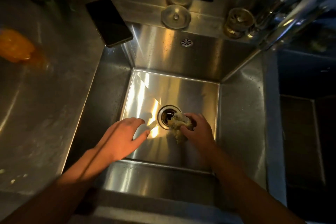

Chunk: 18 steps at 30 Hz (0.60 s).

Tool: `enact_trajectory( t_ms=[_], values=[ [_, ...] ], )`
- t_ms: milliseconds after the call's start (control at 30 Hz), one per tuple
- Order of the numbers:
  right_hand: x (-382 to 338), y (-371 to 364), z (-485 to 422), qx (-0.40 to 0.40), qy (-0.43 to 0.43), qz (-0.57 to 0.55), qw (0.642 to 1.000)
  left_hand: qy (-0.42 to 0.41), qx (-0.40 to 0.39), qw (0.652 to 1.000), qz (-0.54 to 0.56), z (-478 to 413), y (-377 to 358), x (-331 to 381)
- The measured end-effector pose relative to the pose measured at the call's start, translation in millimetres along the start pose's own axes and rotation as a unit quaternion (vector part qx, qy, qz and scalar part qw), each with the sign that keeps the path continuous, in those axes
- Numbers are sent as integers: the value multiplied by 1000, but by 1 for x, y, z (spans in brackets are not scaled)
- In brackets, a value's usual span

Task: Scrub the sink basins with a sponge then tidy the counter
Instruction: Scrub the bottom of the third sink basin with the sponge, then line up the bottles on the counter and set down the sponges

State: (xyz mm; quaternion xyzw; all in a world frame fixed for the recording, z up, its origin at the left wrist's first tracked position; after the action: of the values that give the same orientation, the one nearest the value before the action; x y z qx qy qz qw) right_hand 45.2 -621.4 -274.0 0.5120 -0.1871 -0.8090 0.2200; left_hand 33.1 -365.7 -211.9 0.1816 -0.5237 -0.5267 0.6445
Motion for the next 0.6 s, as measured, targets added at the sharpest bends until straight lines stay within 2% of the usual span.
enact_trajectory(
  t_ms=[167,367,600],
  values=[
    [-29,33,38,6,-21,-55,998,1,24,1000,16,20,30,49],
    [-83,82,75,24,9,-118,993,-23,51,998,-11,55,75,111],
    [-188,165,126,37,98,-156,982,-47,173,982,-58,102,163,180]
  ],
)
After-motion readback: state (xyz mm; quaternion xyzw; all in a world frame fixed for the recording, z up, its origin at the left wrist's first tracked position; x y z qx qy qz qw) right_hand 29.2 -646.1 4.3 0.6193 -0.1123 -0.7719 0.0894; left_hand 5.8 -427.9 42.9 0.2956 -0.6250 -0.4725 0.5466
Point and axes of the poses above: each hand's wrist, its own z-axis away from the middle knuckle, its own y-axis out of the back of the hand, x = y × z, the point moved 6 cm from there along -z, towards the middle knuckle, and after that the axes turned 4 degrees about -y, right-handed, at the moved point
